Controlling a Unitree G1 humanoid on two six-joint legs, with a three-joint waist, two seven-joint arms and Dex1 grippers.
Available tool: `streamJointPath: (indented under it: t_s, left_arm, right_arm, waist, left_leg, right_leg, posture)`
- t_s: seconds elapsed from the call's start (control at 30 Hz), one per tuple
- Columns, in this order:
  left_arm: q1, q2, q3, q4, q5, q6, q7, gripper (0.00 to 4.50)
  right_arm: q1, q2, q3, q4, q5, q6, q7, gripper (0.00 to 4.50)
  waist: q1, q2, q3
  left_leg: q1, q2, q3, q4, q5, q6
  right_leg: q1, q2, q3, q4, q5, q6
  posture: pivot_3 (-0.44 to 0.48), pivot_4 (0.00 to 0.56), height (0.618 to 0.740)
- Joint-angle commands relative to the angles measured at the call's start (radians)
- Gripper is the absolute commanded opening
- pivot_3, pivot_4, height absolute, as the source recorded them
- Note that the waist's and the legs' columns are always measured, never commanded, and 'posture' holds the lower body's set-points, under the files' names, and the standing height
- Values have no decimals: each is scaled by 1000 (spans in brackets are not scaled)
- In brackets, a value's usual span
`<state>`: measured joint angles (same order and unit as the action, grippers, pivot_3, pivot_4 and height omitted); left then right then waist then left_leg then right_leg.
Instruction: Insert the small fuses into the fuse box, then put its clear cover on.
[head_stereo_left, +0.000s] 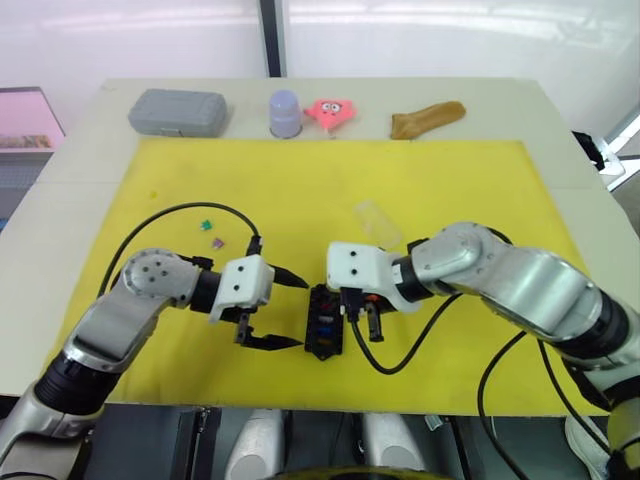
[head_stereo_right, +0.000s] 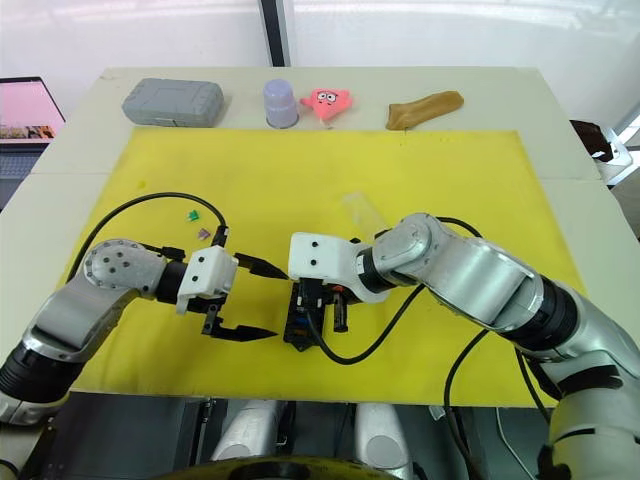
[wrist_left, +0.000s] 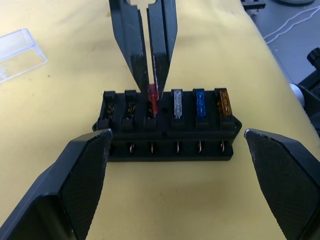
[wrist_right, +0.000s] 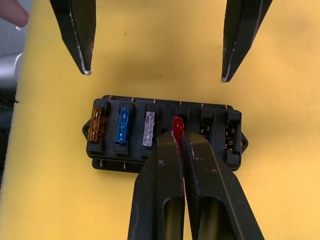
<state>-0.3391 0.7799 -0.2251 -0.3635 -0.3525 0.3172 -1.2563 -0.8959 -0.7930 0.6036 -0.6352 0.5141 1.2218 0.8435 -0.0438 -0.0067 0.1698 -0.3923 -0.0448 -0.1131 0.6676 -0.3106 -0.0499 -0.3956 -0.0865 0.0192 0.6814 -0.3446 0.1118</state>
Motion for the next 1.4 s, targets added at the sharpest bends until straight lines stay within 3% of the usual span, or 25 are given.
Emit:
streamJointPath:
  t_s: [0.03, 1.4]
  left_arm:
    - [9, -3, -6, -32, 4, -7, 8, 4470]
    - [-2, -30, -7, 14, 38, -45, 11, 4470]
  right_arm:
    - [-32, 4, -8, -11, 0, 24, 15, 0]
    - [-113, 10, 23, 12, -24, 72, 62, 0]
  waist:
    - [0, 0, 0]
    - [0, 0, 0]
  left_leg:
    - [0, 0, 0, 0, 0, 0]
    - [0, -1, 0, 0, 0, 0]
  right_leg:
    - [0, 0, 0, 0, 0, 0]
    - [-1, -1, 0, 2, 0, 0]
  posture:
    - [0, 150, 740]
    - [0, 150, 740]
